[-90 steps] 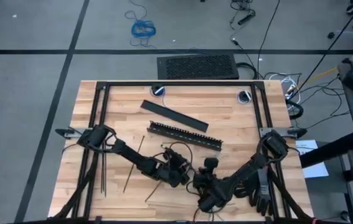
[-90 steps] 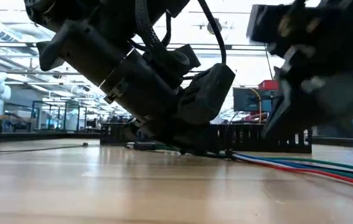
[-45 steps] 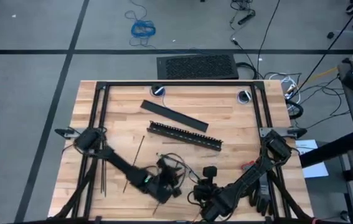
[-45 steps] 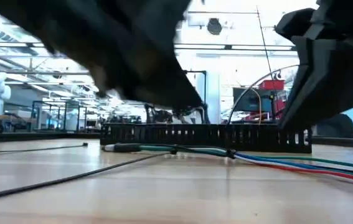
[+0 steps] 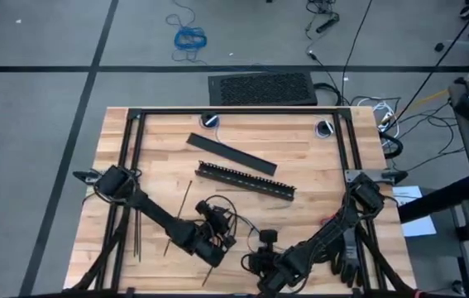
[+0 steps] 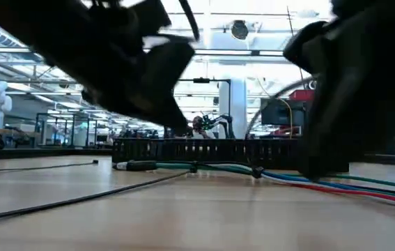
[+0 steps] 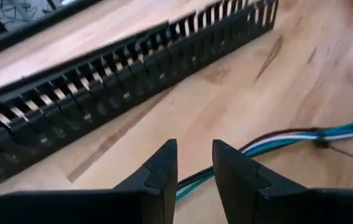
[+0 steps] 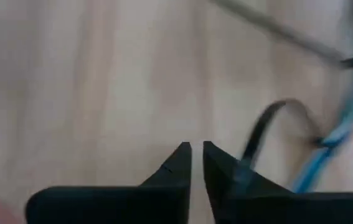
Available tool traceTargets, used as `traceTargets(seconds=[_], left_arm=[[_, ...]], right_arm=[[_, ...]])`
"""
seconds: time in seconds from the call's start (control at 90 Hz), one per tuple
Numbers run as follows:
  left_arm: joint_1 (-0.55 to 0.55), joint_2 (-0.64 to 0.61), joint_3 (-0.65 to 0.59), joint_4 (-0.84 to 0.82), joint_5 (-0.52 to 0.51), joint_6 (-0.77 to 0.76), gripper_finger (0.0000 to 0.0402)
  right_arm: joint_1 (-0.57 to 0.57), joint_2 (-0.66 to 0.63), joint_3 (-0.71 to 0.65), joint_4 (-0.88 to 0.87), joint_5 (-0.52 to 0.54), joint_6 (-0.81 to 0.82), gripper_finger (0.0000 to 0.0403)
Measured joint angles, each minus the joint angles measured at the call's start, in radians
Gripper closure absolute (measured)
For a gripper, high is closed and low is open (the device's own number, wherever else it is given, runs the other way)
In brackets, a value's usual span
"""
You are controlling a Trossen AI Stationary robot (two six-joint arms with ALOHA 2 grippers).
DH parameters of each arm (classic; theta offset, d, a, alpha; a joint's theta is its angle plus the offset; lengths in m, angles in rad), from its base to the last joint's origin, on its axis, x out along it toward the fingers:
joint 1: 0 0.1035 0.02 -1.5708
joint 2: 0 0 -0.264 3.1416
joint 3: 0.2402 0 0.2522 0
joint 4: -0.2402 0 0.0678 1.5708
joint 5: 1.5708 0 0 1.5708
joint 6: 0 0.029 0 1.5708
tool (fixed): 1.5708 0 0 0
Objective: Ziptie cables
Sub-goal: Put the zip tied cable wire into the black cable duct
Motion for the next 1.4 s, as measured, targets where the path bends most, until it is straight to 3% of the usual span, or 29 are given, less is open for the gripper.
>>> traceTargets(seconds=[0.167, 0.3, 0.611, 0.756, 0.811, 0.889, 0.967, 1.078, 1.167, 1.267, 1.4], left_arm=[[0.016, 0.037, 0.0, -0.005, 0.025, -0.028, 0.0302], [0.018, 0.062, 0.0, -0.016, 0.026, -0.069, 0.0302], [0.006, 0.061, 0.001, -0.063, 0.032, -0.076, 0.0302], [-0.068, 0.003, 0.0, -0.087, -0.04, -0.076, 0.0302], [-0.095, -0.032, 0.0, -0.1, -0.079, -0.069, 0.0302], [-0.134, -0.085, 0.001, -0.105, -0.107, -0.023, 0.0302], [-0.175, -0.133, 0.001, -0.093, -0.15, 0.024, 0.0302], [-0.235, -0.181, 0.002, -0.094, -0.259, 0.092, 0.0302], [-0.27, -0.195, 0.002, -0.095, -0.336, 0.109, 0.0302], [-0.28, -0.196, 0.002, -0.093, -0.364, 0.109, 0.0302], [-0.27, -0.196, 0.002, -0.091, -0.332, 0.108, 0.0302]], right_arm=[[-0.002, 0.0, 0.0, 0.081, -0.285, 0.024, 0.0317], [0.004, 0.0, 0.006, 0.208, -0.455, 0.097, 0.031], [0.08, -0.001, 0.159, 0.279, -0.469, 0.116, 0.0313], [0.163, -0.004, 0.2, 0.409, -0.258, 0.046, 0.0314], [0.199, -0.005, 0.201, 0.412, -0.065, 0.051, 0.0314], [0.254, -0.002, 0.199, 0.328, 0.3, 0.166, 0.0314], [0.304, 0.014, 0.199, 0.198, 0.584, 0.295, 0.0314], [0.357, 0.047, 0.199, -0.043, 0.87, 0.537, 0.0314], [0.365, 0.073, 0.199, -0.237, 0.962, 0.764, 0.0314], [0.304, 0.118, 0.199, -0.454, 0.911, 0.973, 0.0314], [0.194, 0.175, 0.198, -0.547, 0.885, 1.011, 0.0314]])
